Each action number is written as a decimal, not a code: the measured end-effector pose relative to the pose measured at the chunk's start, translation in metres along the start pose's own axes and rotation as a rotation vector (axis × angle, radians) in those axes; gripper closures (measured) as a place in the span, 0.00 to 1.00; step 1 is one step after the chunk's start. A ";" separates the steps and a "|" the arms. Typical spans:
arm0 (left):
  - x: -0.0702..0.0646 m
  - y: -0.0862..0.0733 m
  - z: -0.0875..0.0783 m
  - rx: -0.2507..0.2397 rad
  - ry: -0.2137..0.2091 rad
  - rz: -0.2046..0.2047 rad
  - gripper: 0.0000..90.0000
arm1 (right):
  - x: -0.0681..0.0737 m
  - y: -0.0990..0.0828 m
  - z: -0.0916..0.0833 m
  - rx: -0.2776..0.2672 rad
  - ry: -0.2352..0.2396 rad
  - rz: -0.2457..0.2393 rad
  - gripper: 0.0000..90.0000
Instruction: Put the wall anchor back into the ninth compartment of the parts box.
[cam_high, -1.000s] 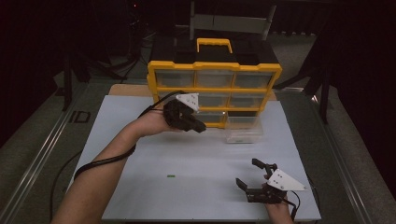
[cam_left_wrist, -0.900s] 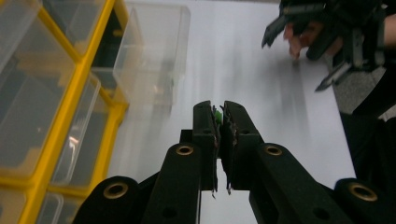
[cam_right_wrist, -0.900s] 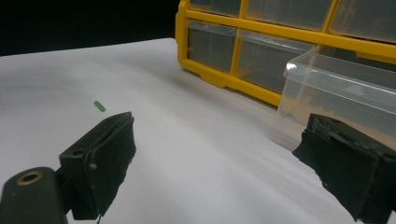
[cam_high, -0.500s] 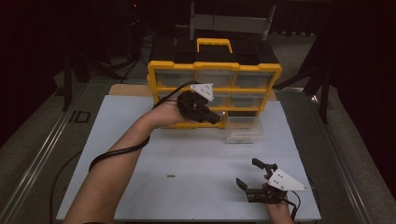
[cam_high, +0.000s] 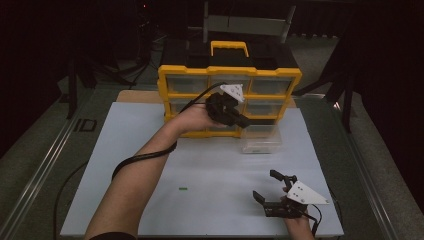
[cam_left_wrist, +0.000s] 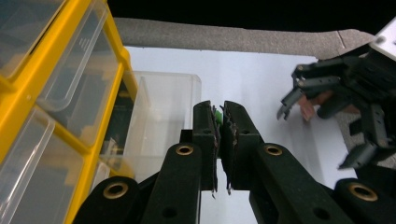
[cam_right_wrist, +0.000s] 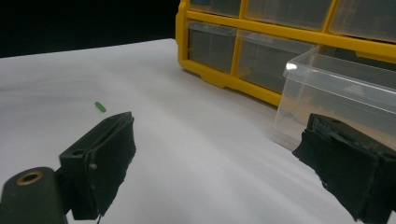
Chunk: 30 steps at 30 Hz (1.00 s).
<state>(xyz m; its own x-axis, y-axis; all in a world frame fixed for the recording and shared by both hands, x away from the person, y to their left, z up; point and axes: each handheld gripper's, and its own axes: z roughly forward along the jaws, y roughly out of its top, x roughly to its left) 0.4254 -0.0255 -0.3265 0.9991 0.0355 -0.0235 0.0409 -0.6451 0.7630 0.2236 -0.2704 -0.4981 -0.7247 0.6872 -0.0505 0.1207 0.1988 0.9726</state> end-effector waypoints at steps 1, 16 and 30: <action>0.001 0.001 0.003 -0.001 0.005 0.000 0.95 | 0.000 0.000 0.000 0.000 0.000 -0.002 0.11; 0.013 0.012 0.054 0.013 0.065 -0.079 0.95 | -0.001 0.000 -0.001 -0.006 0.004 0.003 0.11; 0.022 0.012 0.073 0.076 0.103 -0.141 0.62 | -0.001 0.001 -0.002 -0.010 0.004 0.008 0.11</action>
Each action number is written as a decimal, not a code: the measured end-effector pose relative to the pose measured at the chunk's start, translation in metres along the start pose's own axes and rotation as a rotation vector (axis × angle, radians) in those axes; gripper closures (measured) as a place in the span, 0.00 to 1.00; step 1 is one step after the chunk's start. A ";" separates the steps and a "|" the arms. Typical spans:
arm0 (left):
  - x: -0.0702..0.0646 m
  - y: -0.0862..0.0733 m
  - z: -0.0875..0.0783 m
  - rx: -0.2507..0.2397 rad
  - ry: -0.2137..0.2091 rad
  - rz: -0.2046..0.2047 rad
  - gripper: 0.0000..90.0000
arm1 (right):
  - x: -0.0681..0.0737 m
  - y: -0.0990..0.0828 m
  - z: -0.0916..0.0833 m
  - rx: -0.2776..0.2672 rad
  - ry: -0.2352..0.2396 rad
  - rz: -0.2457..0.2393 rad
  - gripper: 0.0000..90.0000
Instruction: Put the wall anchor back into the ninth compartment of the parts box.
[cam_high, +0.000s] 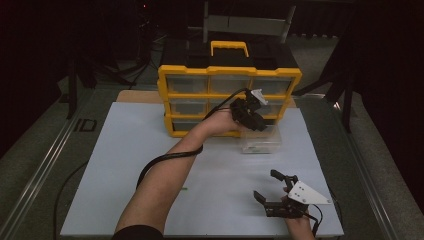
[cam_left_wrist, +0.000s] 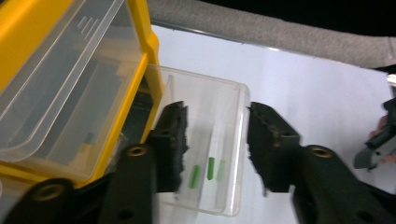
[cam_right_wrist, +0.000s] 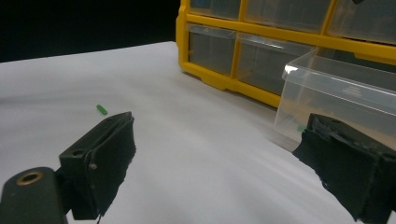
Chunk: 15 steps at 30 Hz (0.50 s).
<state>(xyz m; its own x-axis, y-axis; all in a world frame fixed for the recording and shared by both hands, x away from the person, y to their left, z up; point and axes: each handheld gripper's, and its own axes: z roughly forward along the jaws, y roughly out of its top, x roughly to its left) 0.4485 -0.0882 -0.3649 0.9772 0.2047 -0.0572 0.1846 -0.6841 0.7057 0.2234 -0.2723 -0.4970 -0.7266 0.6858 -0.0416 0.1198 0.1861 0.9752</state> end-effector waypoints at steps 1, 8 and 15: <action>0.000 0.000 -0.002 0.000 0.004 -0.001 0.57 | 0.000 0.000 0.000 0.000 0.000 -0.001 0.11; -0.004 -0.009 -0.015 -0.007 -0.014 -0.012 0.28 | 0.000 0.000 0.001 0.002 0.003 -0.001 0.11; -0.011 -0.028 -0.030 0.007 -0.071 -0.006 0.02 | 0.001 0.000 0.000 0.002 -0.001 -0.002 0.11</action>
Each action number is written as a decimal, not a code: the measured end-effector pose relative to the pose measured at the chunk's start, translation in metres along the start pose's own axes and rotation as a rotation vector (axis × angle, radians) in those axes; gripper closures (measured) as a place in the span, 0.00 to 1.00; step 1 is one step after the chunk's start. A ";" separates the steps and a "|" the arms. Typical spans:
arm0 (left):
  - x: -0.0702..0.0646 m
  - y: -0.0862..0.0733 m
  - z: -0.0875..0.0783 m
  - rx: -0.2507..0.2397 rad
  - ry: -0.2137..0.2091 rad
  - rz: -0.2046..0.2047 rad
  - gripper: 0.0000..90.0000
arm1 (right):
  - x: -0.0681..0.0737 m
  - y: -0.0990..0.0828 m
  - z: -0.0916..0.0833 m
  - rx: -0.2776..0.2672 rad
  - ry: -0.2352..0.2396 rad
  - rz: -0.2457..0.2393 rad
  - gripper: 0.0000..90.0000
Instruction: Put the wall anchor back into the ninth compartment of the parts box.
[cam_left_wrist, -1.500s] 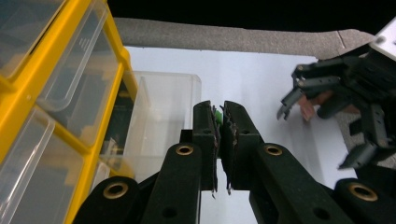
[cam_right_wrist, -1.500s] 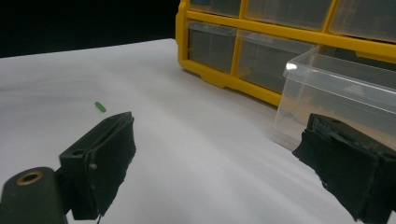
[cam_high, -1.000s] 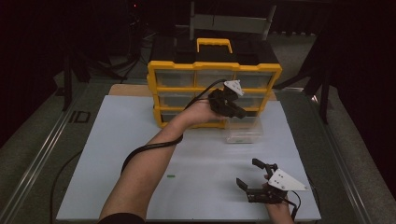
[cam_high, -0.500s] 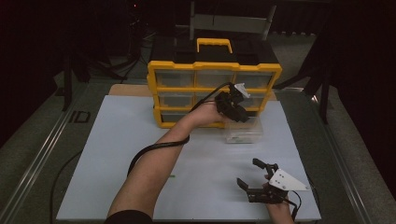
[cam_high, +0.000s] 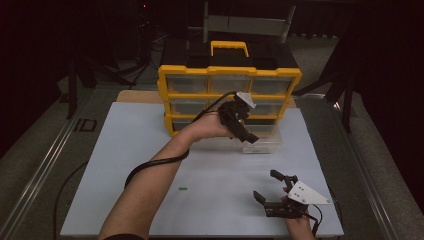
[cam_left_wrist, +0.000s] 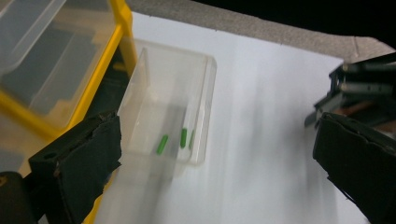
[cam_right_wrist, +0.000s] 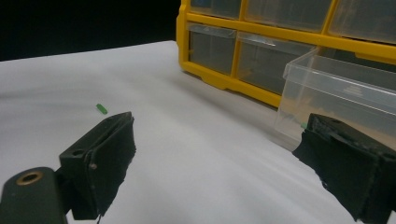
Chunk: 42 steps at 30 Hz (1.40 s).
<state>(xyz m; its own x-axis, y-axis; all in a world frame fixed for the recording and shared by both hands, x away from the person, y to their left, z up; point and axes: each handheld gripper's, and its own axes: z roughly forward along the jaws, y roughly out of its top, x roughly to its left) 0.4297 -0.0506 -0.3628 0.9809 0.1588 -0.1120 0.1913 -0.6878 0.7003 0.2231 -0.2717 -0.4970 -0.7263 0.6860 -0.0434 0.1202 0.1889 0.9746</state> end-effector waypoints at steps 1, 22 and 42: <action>-0.001 -0.003 -0.002 0.002 -0.002 0.000 0.02 | 0.000 0.000 0.000 -0.001 0.000 0.000 0.11; -0.022 -0.070 -0.053 -0.018 -0.005 -0.010 0.02 | 0.001 -0.001 0.002 0.012 0.007 -0.006 0.11; -0.047 -0.137 -0.065 -0.019 -0.002 -0.009 0.02 | 0.002 -0.001 0.003 0.007 0.012 -0.005 0.11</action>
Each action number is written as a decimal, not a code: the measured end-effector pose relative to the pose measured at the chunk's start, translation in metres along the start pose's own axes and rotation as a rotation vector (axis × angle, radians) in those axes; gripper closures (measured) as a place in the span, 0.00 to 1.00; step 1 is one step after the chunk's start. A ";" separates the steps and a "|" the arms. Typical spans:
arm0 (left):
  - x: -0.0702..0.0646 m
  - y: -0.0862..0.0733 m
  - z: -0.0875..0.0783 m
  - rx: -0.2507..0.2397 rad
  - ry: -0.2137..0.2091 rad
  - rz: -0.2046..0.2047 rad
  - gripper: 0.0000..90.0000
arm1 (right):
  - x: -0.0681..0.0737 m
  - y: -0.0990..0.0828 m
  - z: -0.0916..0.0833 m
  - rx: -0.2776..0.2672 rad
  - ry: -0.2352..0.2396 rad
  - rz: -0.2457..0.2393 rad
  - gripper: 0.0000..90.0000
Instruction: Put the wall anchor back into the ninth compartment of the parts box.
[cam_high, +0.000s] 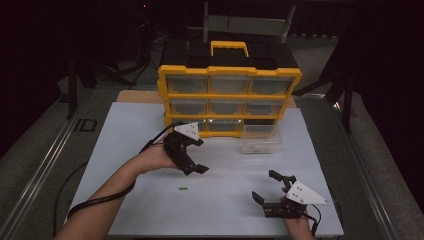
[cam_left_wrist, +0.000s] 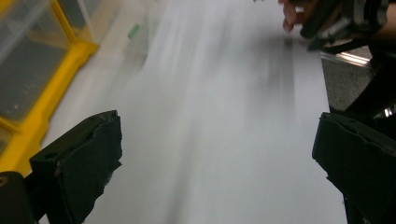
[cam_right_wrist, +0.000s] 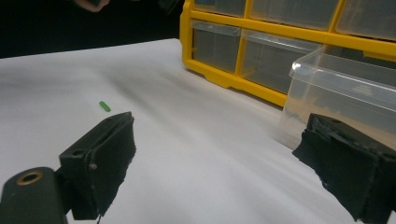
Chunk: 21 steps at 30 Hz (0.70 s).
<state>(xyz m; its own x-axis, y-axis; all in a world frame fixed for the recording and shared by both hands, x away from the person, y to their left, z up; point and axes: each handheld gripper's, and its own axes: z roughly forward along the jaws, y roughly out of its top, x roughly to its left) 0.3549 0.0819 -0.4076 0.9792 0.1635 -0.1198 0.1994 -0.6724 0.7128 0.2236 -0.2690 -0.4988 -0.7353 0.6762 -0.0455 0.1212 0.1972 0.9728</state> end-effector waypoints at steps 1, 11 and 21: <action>-0.002 -0.004 0.000 0.010 0.002 0.009 0.02 | 0.000 0.000 0.000 0.000 -0.001 0.000 0.11; -0.011 -0.029 -0.006 0.009 0.017 0.011 0.03 | -0.002 0.000 0.002 0.006 -0.011 -0.004 0.11; -0.013 -0.070 0.009 0.030 0.001 -0.053 0.06 | 0.002 0.002 0.000 -0.004 -0.001 -0.008 0.11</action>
<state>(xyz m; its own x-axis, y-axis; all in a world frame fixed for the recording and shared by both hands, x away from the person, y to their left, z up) 0.3282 0.1205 -0.4624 0.9673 0.2001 -0.1558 0.2517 -0.6843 0.6844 0.2225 -0.2669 -0.4970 -0.7356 0.6752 -0.0539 0.1124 0.2002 0.9733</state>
